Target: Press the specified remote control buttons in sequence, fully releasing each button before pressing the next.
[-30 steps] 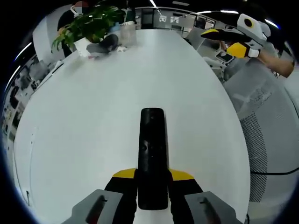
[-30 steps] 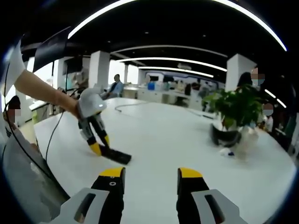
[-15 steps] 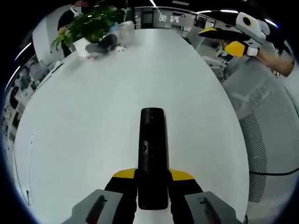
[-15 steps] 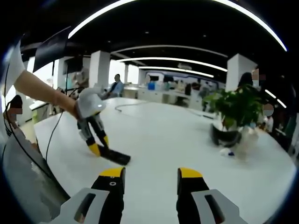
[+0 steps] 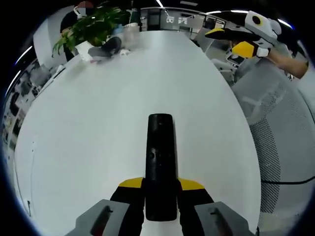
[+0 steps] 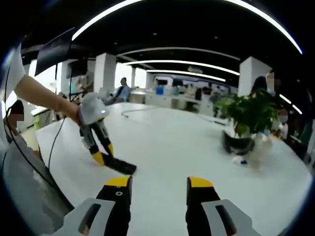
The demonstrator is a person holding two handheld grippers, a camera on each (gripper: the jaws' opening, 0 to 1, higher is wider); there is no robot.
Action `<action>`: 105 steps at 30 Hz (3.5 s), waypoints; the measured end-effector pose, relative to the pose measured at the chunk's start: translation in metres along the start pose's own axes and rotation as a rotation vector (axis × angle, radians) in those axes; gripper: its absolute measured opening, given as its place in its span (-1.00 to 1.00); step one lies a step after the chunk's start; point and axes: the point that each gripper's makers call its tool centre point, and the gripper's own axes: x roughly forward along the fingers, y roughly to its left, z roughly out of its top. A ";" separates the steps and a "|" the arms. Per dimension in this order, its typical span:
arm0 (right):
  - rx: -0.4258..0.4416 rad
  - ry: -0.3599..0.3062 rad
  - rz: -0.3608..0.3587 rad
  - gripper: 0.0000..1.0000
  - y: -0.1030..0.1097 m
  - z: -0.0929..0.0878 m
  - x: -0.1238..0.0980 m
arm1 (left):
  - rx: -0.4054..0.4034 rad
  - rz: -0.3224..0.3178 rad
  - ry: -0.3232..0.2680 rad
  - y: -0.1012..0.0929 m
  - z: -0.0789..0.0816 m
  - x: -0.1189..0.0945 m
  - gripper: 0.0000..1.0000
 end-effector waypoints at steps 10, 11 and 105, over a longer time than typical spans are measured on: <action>-0.002 0.003 0.003 -0.17 0.001 0.000 0.000 | 0.016 -0.002 0.009 -0.004 -0.001 0.000 -0.50; -0.002 0.003 0.003 -0.17 0.001 0.000 0.000 | 0.018 -0.002 0.011 -0.005 -0.001 0.000 -0.50; -0.013 0.026 0.020 -0.20 0.003 -0.004 0.003 | 0.107 -0.019 0.042 -0.057 -0.008 -0.001 -0.50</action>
